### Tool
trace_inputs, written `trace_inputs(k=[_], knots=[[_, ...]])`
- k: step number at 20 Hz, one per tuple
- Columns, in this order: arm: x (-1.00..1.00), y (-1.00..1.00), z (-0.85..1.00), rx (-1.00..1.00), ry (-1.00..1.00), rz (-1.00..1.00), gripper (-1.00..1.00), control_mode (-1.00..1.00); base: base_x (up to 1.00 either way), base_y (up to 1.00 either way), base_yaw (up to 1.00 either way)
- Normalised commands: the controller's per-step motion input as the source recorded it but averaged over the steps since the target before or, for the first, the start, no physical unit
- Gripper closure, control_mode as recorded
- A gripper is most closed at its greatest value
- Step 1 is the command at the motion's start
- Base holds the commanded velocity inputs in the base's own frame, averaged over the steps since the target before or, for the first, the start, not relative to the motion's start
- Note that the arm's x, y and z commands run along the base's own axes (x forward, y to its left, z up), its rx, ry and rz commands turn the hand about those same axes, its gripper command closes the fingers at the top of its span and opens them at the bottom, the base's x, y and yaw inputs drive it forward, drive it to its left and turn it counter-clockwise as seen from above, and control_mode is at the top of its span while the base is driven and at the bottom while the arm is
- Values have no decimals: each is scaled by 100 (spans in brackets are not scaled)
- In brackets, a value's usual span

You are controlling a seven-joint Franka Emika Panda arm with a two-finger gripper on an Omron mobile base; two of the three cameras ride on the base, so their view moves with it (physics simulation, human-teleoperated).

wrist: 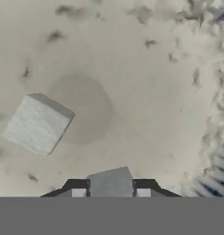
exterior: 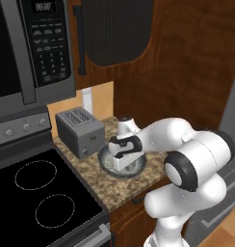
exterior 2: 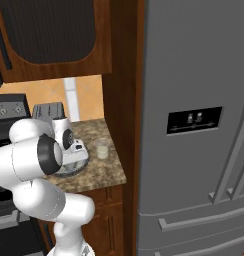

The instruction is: Grab a lemon wedge from the fridge and one ice cube from the ice bowl, and put them in the glass of lemonade.

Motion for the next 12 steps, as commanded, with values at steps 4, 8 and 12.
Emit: trace_inputs(k=[4, 8, 12], knots=[[-1, 0, -11, 0, 0, 0, 100, -100, 0, 0, 0], [-11, 6, 18, 0, -4, 0, 100, -100, 0, 0, 0], [-19, 1, 74, -1, -12, 0, 100, -100, 0, 0, 0]])
